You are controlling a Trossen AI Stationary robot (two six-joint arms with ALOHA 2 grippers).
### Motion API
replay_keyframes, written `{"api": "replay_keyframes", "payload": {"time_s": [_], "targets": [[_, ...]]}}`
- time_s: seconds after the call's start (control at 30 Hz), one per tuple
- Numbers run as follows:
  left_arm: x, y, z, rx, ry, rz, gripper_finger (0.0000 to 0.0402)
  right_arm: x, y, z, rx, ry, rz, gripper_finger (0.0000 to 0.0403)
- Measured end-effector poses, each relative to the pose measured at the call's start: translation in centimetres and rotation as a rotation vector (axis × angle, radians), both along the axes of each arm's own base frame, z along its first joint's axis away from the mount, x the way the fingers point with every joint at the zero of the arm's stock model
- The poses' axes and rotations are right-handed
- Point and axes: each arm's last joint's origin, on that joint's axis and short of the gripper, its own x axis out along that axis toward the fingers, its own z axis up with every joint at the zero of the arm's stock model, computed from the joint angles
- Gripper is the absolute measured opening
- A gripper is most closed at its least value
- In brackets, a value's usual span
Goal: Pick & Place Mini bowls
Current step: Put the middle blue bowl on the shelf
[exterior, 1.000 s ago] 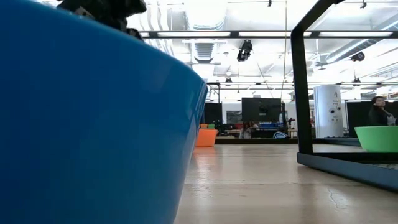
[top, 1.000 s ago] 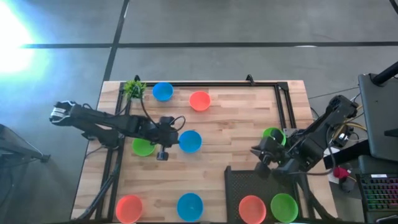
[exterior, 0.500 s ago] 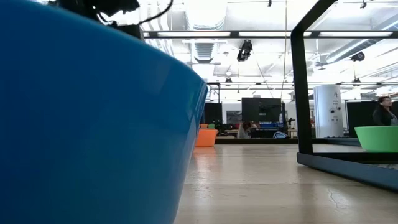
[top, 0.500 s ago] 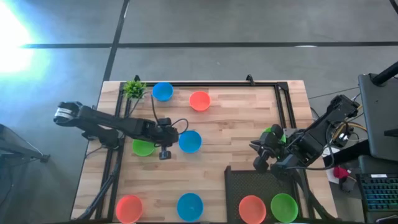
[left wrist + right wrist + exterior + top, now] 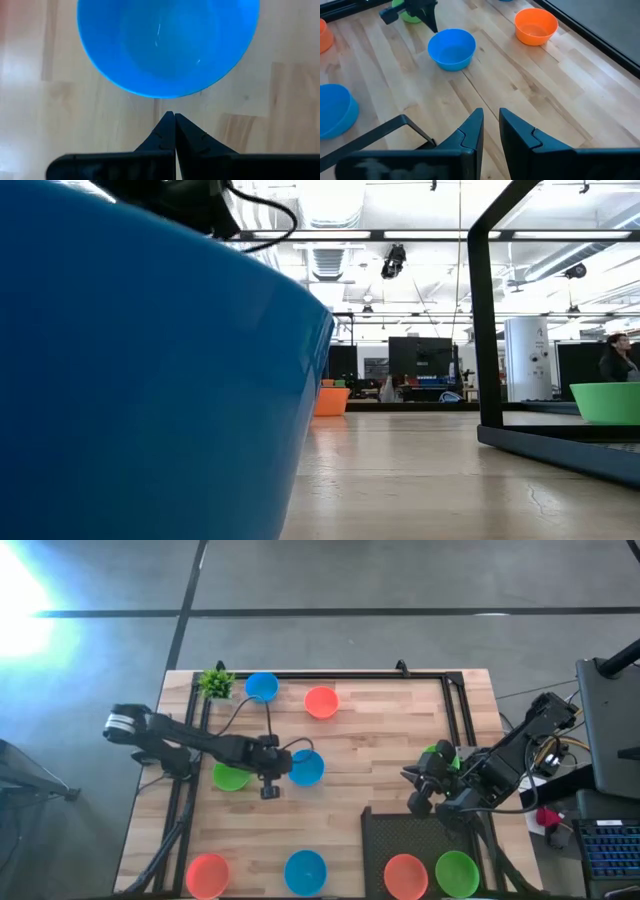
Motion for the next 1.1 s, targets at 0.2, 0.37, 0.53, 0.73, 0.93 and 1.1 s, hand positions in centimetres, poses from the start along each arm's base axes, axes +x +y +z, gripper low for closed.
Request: {"api": "replay_keyframes", "payload": {"time_s": [0.2, 0.37, 0.53, 0.73, 0.93, 1.1], "targets": [[0.6, 0.1, -0.8, 0.003, 0.023, 0.006, 0.0, 0.0, 0.0, 0.0, -0.001, 0.001, 0.0, 0.0056], [1.3, 0.3, -1.2, 0.004, 0.0, 0.007, 0.0, 0.0, 0.0, 0.0, 0.0, 0.001, 0.0, 0.0056], [2.0, 0.5, -1.7, 0.006, -0.023, 0.007, 0.0, 0.0, 0.0, 0.0, 0.0, 0.001, 0.0, 0.0057], [3.1, 0.6, -1.9, 0.002, -0.104, -0.001, 0.0, 0.0, 0.0, 0.0, -0.002, 0.002, 0.002, 0.0057], [4.1, 0.9, -2.0, 0.005, -0.148, -0.007, 0.0, 0.0, 0.0, 0.0, -0.011, 0.007, 0.013, 0.0057], [5.4, 1.0, -2.0, 0.017, -0.175, -0.028, 0.0, 0.0, 0.0, 0.0, -0.011, 0.007, 0.013, 0.0057]]}}
